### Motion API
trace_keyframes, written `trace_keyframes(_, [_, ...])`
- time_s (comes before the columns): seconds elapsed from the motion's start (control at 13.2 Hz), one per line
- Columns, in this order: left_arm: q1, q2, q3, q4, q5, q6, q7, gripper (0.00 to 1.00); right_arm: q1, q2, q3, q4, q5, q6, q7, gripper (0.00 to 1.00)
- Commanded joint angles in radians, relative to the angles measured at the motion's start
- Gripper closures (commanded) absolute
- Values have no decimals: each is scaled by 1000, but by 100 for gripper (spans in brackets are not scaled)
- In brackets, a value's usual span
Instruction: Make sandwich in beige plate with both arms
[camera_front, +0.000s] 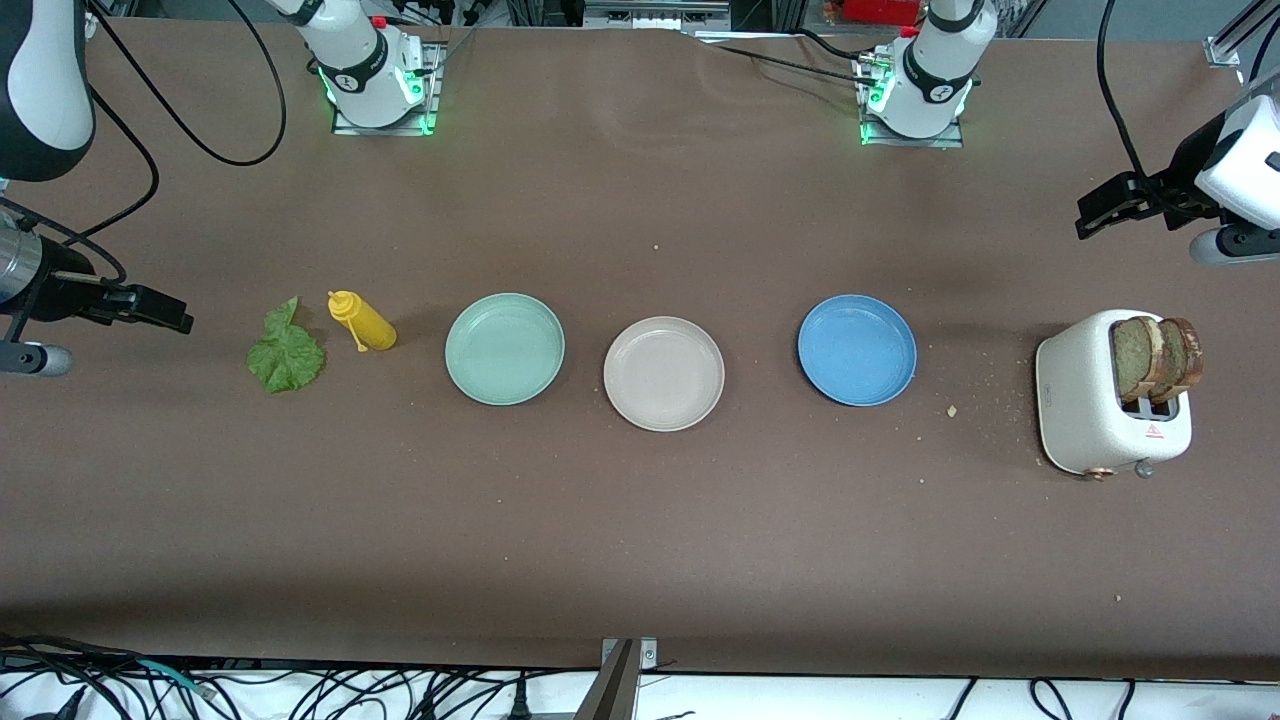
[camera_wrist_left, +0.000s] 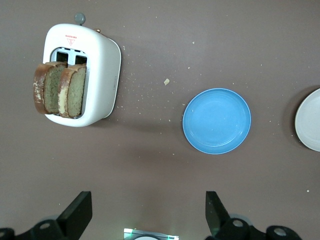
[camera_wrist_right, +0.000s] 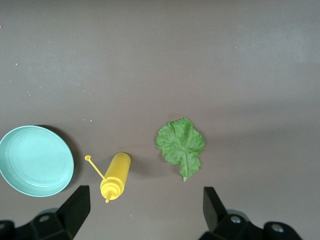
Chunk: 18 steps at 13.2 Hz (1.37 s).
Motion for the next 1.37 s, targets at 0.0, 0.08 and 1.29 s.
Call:
trace_keyframes(0.0, [3, -3, -2, -6, 13, 10, -3, 0, 1, -13, 3, -16, 4, 11, 15, 0])
trace_keyframes(0.08, [3, -3, -2, -6, 13, 10, -3, 0, 1, -13, 3, -16, 4, 11, 17, 0])
trace_keyframes(1.29, [10, -1, -2, -6, 14, 12, -1, 0, 1, 10, 3, 34, 4, -3, 3, 0])
